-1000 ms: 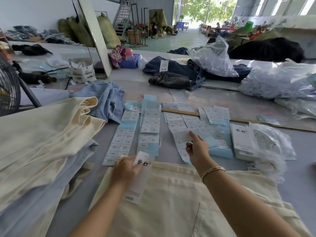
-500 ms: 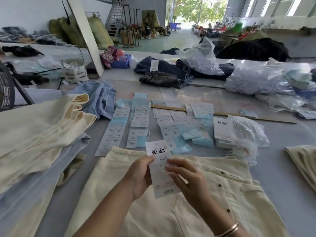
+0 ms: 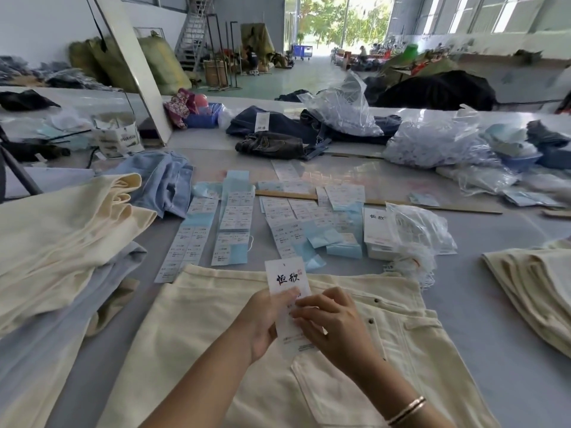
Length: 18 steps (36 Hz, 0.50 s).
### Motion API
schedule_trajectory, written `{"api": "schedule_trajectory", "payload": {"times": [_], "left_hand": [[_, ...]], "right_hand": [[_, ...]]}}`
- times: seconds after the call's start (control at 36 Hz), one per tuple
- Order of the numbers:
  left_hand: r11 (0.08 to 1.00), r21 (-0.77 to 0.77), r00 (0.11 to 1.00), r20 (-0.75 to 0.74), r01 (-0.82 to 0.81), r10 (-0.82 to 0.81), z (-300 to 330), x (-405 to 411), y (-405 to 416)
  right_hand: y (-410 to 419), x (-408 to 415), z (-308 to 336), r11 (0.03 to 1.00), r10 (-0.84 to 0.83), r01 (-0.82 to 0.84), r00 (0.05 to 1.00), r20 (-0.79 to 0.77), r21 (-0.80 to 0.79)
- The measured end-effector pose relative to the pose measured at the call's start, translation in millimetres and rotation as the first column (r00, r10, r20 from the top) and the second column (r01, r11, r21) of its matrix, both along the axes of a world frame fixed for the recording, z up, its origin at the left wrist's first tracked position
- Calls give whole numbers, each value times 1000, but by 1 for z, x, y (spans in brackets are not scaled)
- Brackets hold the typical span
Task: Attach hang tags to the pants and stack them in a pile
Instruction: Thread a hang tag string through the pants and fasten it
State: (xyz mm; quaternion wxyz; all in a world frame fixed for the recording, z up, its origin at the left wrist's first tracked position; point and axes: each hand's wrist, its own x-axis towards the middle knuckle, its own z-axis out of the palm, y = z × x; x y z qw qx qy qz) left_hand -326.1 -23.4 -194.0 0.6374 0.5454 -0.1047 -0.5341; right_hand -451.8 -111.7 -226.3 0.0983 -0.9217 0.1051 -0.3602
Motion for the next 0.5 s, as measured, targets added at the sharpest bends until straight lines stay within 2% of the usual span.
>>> {"api": "schedule_trajectory", "payload": {"times": [0.08, 0.22, 0.28, 0.36, 0.42, 0.47, 0.5], "left_hand": [[997, 59, 998, -16, -53, 54, -9, -7, -8], [992, 115, 941, -330, -43, 79, -13, -11, -26], [988, 135, 929, -353, -69, 113, -17, -9, -35], [970, 185, 935, -290, -155, 205, -29, -9, -45], [955, 187, 946, -190, -230, 265, -39, -12, -52], [941, 188, 959, 6, -280, 284, -48, -17, -57], [937, 196, 953, 150, -289, 262, -52, -19, -59]], "right_hand": [[-3, -8, -4, 994, -16, 12, 999, -41, -112], [-13, -30, -14, 980, 1, -18, 996, -86, -200], [-19, -42, -19, 972, -36, 1, 989, -145, -236], [-38, -60, -18, 974, -109, 60, 969, -221, -218], [-62, -67, -11, 978, -173, 142, 960, -221, -150], [-94, -69, -1, 961, -273, 276, 949, -160, -3], [-112, -69, 5, 935, -336, 348, 930, -151, 67]]}}
